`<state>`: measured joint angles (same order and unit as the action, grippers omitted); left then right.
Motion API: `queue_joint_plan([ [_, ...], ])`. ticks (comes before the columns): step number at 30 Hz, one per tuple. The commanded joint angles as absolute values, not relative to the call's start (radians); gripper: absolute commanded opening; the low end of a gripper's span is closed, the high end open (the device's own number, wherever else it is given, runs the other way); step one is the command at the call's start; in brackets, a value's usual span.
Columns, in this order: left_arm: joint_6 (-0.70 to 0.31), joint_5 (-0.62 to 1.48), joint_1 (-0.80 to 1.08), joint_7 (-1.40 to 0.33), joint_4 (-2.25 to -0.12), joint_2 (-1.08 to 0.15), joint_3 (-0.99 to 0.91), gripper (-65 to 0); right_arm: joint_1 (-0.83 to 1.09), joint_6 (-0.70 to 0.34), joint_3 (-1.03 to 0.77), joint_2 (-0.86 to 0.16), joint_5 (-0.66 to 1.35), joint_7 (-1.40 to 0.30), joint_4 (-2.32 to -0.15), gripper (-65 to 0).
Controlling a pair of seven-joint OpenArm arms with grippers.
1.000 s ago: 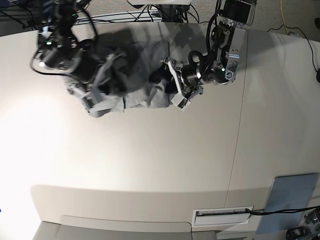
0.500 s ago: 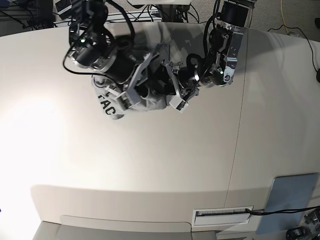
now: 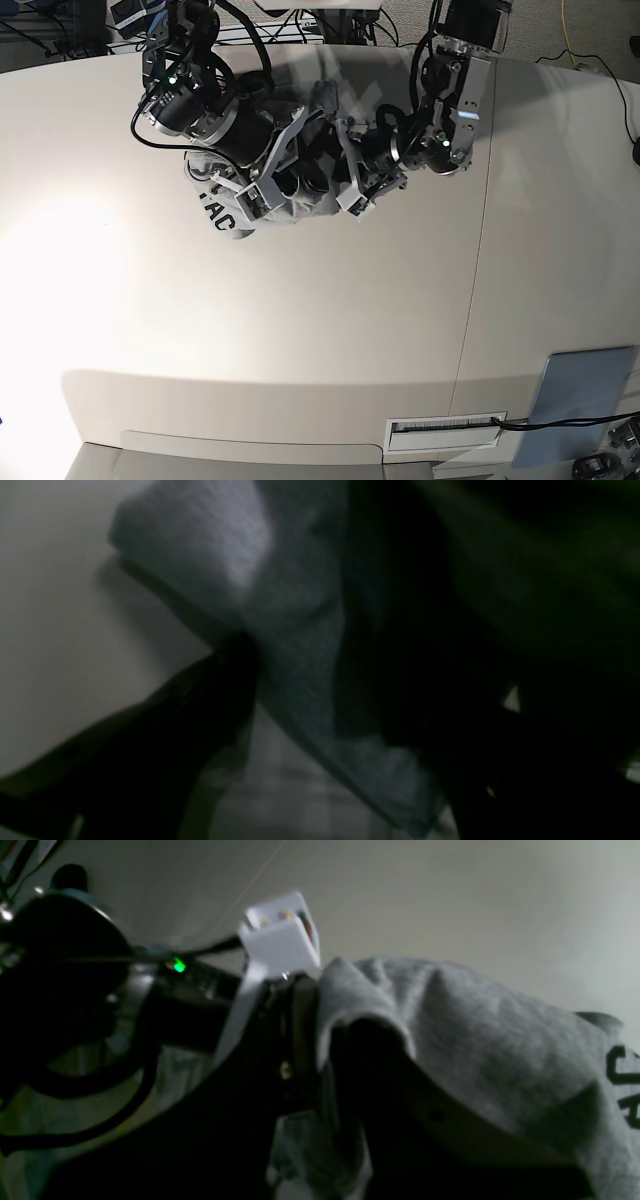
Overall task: Fold the T-shirt properly
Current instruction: 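Release the folded end and raise the right gripper away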
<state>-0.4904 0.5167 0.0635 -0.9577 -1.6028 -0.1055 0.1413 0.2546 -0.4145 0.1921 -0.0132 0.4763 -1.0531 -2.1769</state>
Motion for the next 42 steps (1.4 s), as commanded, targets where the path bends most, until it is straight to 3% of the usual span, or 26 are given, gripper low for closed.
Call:
queue_joint_plan([
  [1, -0.493, 0.535, 0.05, -0.949, -1.629, -0.103, 0.129, -29.2, 0.246, -0.418, 0.195, -0.008, 0.501, -1.017, -2.193, -65.0],
  [9, -0.502, 0.567, 0.05, -0.995, -1.635, -0.103, -0.068, -29.2, 0.247, -0.419, 0.195, -0.008, 0.497, -1.019, -2.189, -65.0],
  [13, -0.58, 0.701, 0.052, -1.084, -1.635, -0.104, -0.205, -29.2, 0.246, -0.454, 0.197, -0.008, 0.493, -1.02, -2.137, -65.0],
  [14, -0.589, 0.736, 0.053, -1.097, -1.635, -0.108, -0.234, -29.2, 0.246, -0.468, 0.2, -0.008, 0.493, -1.019, -2.12, -61.7],
  [17, -0.59, 0.818, 0.06, -1.105, -1.635, -0.138, -0.292, -29.2, 0.246, -0.486, 0.225, -0.008, 0.517, -0.993, -2.078, -43.0],
  [19, -0.589, 0.852, 0.067, -1.111, -1.635, -0.164, -0.312, -29.2, 0.246, -0.486, 0.254, -0.008, 0.548, -0.993, -2.07, -38.4],
  [23, -0.592, 0.905, 0.08, -1.146, -1.636, -0.211, -0.318, -29.2, 0.218, -0.557, 0.286, -0.001, 0.659, -0.992, -2.076, -38.4],
  [27, -0.605, 0.981, 0.104, -1.177, -1.645, -0.234, -0.317, -29.4, 0.197, -0.562, 0.24, 0.039, 0.626, -1.002, -2.128, -38.4],
  [33, -0.634, 1.019, 0.168, -1.189, -1.757, -0.233, -0.254, -30.8, 0.197, -0.509, 0.012, 0.004, 0.54, -1.003, -2.165, -38.4],
  [42, -0.585, 0.861, 0.199, -1.083, -1.935, -0.212, 0.089, -30.7, 0.238, -0.508, -0.364, -0.149, 0.516, -1.054, -2.165, -38.4],
])
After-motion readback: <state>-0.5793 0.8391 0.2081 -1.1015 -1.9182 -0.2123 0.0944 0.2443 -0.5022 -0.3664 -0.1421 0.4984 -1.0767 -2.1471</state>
